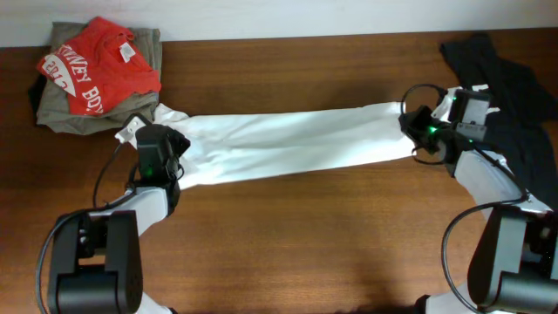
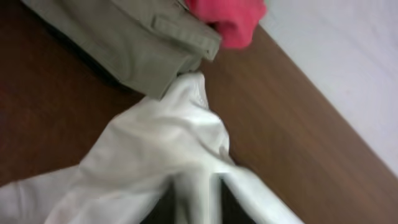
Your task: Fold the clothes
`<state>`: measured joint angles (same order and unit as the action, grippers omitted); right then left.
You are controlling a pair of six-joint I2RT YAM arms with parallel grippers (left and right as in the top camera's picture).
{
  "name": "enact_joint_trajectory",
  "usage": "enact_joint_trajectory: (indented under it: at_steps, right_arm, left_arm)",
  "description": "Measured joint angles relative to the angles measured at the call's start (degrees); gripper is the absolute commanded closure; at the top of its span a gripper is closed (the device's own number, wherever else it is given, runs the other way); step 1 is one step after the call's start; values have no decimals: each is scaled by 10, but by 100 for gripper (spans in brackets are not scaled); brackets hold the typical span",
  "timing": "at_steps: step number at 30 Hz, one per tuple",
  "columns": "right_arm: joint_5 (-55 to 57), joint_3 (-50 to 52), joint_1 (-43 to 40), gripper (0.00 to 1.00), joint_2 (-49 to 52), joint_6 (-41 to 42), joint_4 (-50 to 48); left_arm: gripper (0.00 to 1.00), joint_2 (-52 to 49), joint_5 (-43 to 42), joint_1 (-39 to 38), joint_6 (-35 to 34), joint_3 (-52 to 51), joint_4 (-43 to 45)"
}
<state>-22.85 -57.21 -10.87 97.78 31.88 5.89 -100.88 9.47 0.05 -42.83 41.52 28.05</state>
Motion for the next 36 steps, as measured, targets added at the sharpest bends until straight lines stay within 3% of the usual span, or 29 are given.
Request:
enact_joint_trajectory:
  at_steps: [1,2,4,5,8,10,12,17,23,25,27,28,29,30,31,33,35,36]
  right_arm:
    - [14,0,15,1,0,-16,-1]
    - [30,0,35,1,0,-29,1]
    - [40,-9,38,1,0,-50,30]
    - [42,-22,33,1,0,-53,61]
    - [47,-135,7,1,2,-69,229]
    - [19,-165,15,1,1,-81,278]
    - [5,-165,34,1,2,-83,306]
    - [-2,-165,86,1,2,-83,308]
    - [-2,-165,86,1,2,-83,323]
    - [-2,-165,86,1,2,-83,323]
    - [-2,-165,86,1,2,-83,323]
    - [-2,-165,86,1,2,-83,326]
    - [-2,-165,86,1,2,-83,330]
    - [-2,-165,86,1,2,-83,332]
    - [-2,-165,86,1,2,-83,334]
    - [-2,-165,86,1,2,-83,337]
    - [-2,-165,86,1,2,-83,341]
    - [-1,-165,86,1,2,-83,344]
  left_arm:
    - [13,-4,4,0,0,0,17]
    - [1,-7,1,0,21,1,34]
    - [1,-5,-40,1,109,24,19]
    - [1,2,-51,1,129,44,-32]
    - [1,92,-94,1,176,124,-283]
    - [1,144,-135,1,176,157,-506]
    - [1,134,-186,0,151,159,-634]
    - [1,94,-251,0,107,157,-627]
    - [2,37,-260,0,73,155,-469]
    - [3,36,-260,0,69,155,-469]
    - [10,21,-260,0,60,155,-473]
    - [19,8,-260,0,56,155,-473]
    - [30,-2,-260,0,56,155,-468]
    - [53,-9,-260,0,52,155,-452]
    - [64,-11,-260,0,49,155,-440]
    - [75,-11,-260,0,48,155,-403]
    - [99,-11,-261,0,47,155,-374]
    - [99,-12,-260,0,46,155,-351]
